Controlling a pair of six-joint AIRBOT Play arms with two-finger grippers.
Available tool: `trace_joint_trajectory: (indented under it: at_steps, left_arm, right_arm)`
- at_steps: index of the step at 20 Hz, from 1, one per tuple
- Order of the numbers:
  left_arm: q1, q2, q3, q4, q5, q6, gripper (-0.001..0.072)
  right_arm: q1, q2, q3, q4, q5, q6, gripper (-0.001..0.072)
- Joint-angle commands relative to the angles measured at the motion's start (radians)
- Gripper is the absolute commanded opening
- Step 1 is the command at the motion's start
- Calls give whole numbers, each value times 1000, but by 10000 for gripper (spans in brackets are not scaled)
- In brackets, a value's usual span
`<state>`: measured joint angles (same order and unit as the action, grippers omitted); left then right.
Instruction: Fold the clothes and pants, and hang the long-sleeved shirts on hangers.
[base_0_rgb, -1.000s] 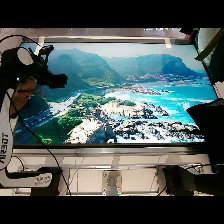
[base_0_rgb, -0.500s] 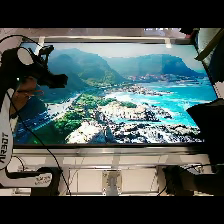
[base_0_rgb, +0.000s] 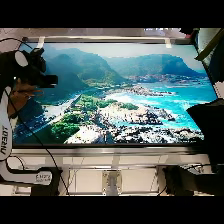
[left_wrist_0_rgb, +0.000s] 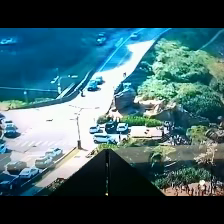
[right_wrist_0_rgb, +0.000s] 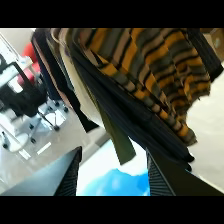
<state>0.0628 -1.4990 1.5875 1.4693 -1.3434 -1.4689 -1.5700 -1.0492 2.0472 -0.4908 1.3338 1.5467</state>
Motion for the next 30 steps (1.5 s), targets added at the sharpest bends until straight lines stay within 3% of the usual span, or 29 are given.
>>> trace_joint_trajectory:
  at_steps: [1, 2, 3, 4, 8, 12, 14, 15, 17, 20, 23, 25, 30]
  left_arm:
    - [87, 1, 0, 16, -31, -9, 51]
    - [117, 5, 0, 21, -30, -9, 286]
    - [151, 6, 0, 29, -28, -9, 598]
    - [188, 6, 0, 56, -28, -16, 653]
    - [338, 4, 0, 233, -11, -65, 653]
    - [478, -31, 0, 236, 81, -65, 654]
    - [520, -61, 0, 229, 130, -68, 653]
    - [531, -79, 0, 229, 158, -105, 653]
    - [542, -124, 0, 206, 229, -224, 654]
    - [542, -183, 0, 70, 365, -300, 653]
    - [542, -229, 0, -84, 483, -314, 654]
    - [544, -256, 0, -86, 488, -353, 653]
    - [544, -321, 0, -87, 478, -354, 654]
  right_arm:
    - [43, -1, 0, 50, -5, 11, 444]
    - [86, -7, 0, 49, 34, -3, 444]
    - [154, -16, -1, 49, 66, -28, 445]
    - [226, -26, -5, 43, 89, -57, 444]
    - [592, -42, -72, -126, 160, -114, 444]
    - [896, -72, -82, -366, 90, -191, 444]
    - [970, -80, -82, -354, -53, -187, 444]
    - [1005, -85, -82, -355, -47, -188, 444]
    - [1070, -109, -82, -365, 13, -189, 445]
    - [1149, -169, -82, -381, 158, -186, 445]
    - [1217, -231, -82, -382, 204, -146, 445]
    - [1254, -266, -82, -391, 201, -146, 445]
    - [1322, -335, -82, -434, 189, -144, 444]
